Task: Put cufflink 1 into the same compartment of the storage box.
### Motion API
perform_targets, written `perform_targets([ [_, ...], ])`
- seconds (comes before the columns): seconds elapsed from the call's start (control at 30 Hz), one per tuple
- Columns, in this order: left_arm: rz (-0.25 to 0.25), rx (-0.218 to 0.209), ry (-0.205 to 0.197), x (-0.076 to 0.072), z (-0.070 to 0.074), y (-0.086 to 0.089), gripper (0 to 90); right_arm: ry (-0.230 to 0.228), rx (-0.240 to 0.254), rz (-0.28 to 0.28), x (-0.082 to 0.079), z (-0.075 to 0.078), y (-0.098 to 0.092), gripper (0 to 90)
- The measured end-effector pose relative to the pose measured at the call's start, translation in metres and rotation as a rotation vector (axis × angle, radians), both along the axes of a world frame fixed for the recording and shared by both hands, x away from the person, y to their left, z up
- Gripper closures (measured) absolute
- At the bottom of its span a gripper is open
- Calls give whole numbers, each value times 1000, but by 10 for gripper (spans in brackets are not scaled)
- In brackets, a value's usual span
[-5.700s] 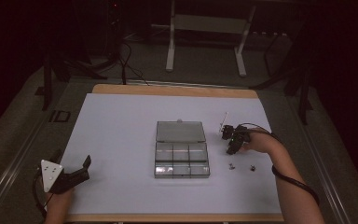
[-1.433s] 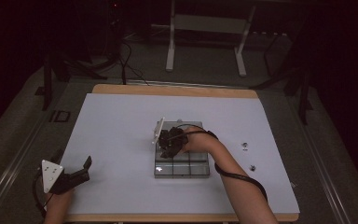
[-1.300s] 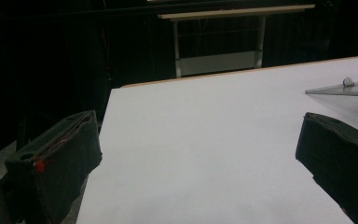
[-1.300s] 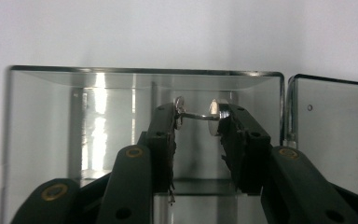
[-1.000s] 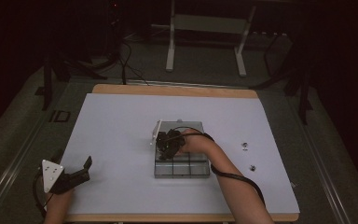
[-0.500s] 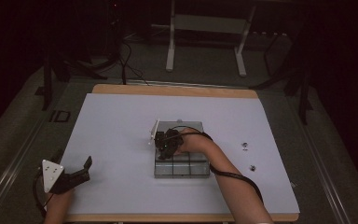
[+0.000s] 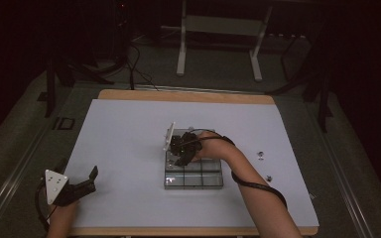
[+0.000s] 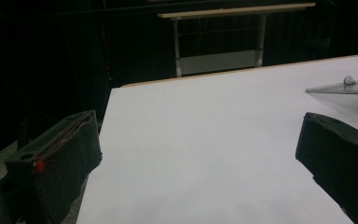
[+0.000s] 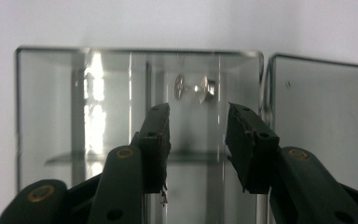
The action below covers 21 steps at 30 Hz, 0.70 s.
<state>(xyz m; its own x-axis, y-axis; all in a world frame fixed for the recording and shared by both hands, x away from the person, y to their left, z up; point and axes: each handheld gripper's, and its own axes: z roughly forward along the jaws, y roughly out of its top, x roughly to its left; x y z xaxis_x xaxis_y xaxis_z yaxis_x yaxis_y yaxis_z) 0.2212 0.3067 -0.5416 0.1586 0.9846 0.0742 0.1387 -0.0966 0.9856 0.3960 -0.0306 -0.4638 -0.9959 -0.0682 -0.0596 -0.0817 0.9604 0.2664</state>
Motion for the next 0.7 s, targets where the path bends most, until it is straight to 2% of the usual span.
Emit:
perform_targets([
  [0.03,2,1,1,0,0,0,10,-15,-6,9,-3,8,-9,592],
  [0.23,0,1,-1,0,0,0,10,-38,-22,6,-6,20,-31,584],
  [0.5,-3,-2,-6,-1,0,0,10,-65,-60,-14,-10,33,-65,584],
  [0.7,0,-4,-8,-1,0,0,10,-82,-69,-34,-10,41,-92,584],
])
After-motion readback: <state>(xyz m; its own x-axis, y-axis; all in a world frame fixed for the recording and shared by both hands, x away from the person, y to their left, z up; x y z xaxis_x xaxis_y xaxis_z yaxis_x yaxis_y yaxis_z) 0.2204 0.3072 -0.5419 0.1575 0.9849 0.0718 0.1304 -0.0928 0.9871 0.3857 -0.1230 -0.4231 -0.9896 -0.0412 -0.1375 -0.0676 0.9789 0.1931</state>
